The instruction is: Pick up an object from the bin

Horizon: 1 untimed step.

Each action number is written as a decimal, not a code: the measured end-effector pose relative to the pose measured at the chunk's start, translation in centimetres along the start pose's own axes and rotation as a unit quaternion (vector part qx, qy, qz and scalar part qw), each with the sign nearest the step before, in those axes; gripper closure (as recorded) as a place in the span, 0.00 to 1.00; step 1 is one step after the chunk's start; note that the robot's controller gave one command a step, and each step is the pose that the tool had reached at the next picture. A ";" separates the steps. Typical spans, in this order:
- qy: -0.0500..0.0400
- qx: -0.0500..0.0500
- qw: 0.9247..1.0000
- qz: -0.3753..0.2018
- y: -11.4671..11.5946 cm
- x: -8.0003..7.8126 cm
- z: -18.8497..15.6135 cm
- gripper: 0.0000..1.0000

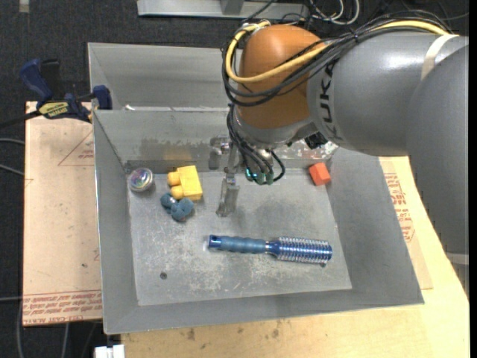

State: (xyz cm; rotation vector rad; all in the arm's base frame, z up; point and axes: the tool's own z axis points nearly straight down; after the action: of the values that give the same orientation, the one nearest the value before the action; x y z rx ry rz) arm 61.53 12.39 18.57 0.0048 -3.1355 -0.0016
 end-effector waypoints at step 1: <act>0.002 0.001 1.000 -0.006 -0.8 9.0 4.5 0.00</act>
Offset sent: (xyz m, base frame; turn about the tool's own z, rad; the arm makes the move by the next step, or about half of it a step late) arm -0.0861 -0.0084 -0.0415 -0.0088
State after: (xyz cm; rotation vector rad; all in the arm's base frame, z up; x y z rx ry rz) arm 52.52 11.59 14.08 0.0231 -3.1312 0.0003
